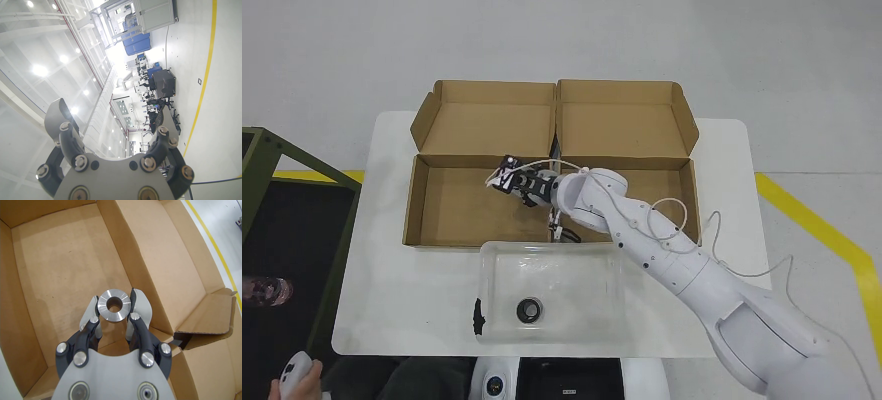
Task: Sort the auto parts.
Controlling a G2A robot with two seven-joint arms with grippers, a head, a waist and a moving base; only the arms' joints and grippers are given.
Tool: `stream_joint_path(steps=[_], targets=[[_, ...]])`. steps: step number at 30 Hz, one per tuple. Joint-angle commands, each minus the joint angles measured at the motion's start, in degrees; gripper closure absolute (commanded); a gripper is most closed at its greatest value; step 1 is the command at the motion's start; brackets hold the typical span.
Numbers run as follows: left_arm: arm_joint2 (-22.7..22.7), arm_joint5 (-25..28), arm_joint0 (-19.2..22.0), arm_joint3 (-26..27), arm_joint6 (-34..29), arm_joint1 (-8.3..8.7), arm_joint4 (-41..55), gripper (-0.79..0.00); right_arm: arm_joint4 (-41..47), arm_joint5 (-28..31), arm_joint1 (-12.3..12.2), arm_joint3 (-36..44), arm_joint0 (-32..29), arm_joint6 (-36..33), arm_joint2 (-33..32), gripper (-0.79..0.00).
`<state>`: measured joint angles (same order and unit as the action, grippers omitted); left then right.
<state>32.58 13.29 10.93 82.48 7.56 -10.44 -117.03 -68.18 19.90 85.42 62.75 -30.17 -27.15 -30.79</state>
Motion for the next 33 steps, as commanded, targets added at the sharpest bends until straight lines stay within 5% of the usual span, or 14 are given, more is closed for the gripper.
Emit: stream_joint_path(steps=[1, 5, 19, 33], targets=[[0.0, 0.0, 0.0, 0.0, 0.0, 0.0, 0.0, -0.785, -0.4, 0.1, 0.4, -0.9, 0.2, 0.1, 0.2, -0.129], [0.0, 0.0, 0.0, 0.0, 0.0, 0.0, 0.0, -0.785, -1.3, 0.0, 1.1, -2.4, 0.4, 0.2, 0.5, -0.228], [0.0, 0.0, 0.0, 0.0, 0.0, 0.0, 0.0, -0.785, -4.9, 0.1, 2.9, -4.7, 0.2, -0.2, 0.7, -0.317], [0.0, 0.0, 0.0, 0.0, 0.0, 0.0, 0.0, -0.785, -8.8, 1.9, 1.6, 6.1, -2.5, -1.1, -4.0, -0.36]])
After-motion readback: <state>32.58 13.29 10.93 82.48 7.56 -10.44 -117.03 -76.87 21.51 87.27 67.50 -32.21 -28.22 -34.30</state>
